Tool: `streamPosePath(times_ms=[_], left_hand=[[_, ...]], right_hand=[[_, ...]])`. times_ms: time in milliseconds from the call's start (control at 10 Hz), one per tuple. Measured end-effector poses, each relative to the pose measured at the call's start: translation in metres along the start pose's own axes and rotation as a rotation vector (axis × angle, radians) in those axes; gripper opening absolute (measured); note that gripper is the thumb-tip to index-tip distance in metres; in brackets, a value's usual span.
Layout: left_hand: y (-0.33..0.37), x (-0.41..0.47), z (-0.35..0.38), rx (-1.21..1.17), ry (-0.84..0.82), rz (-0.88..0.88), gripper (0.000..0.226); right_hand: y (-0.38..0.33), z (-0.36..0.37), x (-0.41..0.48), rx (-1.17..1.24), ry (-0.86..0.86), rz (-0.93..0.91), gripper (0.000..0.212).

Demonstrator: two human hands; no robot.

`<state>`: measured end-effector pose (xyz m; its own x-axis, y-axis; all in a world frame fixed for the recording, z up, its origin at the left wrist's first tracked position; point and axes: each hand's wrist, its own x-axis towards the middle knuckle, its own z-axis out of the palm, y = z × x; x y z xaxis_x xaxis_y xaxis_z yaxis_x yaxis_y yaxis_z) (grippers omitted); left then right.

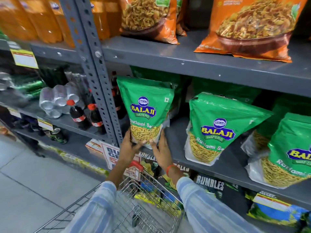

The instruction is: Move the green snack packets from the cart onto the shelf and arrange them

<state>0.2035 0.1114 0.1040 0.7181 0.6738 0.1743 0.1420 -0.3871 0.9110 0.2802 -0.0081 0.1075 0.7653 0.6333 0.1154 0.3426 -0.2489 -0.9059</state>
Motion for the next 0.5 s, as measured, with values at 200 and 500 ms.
streamPosePath(times_ms=[200,500], left_hand=[[0.003,0.003,-0.004,-0.003,-0.007,-0.068,0.072],[0.022,-0.011,0.017,0.203,0.131,-0.064,0.096]], right_hand=[[0.002,0.005,0.010,-0.017,-0.011,0.037,0.070],[-0.008,-0.038,0.008,-0.007,-0.074,0.057,0.063]])
